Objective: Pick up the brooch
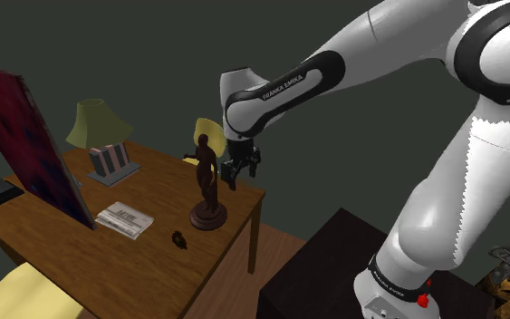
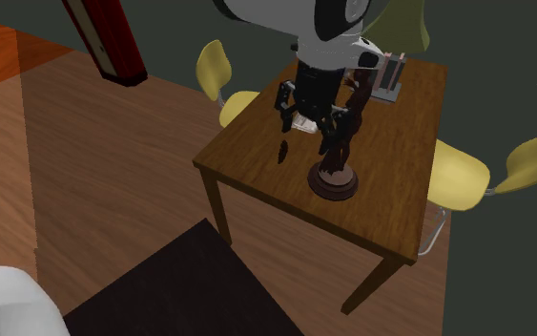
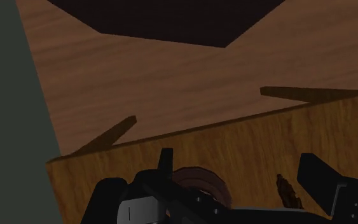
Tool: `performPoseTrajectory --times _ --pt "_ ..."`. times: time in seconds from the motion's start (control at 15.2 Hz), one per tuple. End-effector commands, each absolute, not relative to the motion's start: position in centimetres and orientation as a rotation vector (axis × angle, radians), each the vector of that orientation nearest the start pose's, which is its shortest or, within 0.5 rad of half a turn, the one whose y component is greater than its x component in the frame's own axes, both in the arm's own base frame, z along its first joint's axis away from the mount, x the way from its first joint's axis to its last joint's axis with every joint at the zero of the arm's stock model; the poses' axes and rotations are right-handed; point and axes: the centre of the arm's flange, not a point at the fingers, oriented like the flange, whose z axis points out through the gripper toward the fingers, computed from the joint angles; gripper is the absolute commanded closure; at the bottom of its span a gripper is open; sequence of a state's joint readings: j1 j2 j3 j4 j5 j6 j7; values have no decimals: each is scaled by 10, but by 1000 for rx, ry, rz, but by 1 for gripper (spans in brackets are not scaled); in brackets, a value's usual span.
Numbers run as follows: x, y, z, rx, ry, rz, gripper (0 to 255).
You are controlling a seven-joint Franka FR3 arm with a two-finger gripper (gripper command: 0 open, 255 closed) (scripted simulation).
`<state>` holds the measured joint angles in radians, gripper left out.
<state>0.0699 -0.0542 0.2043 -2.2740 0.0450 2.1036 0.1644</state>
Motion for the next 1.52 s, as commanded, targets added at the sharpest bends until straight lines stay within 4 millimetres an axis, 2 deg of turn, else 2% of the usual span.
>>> performPoseTrajectory --times 0.0,0.73,1.45 --pt "492 153 351 -3129 -163 192 0" --pt "568 235 256 -3105 -334 214 0" --pt "633 325 161 -3072 -503 236 0"
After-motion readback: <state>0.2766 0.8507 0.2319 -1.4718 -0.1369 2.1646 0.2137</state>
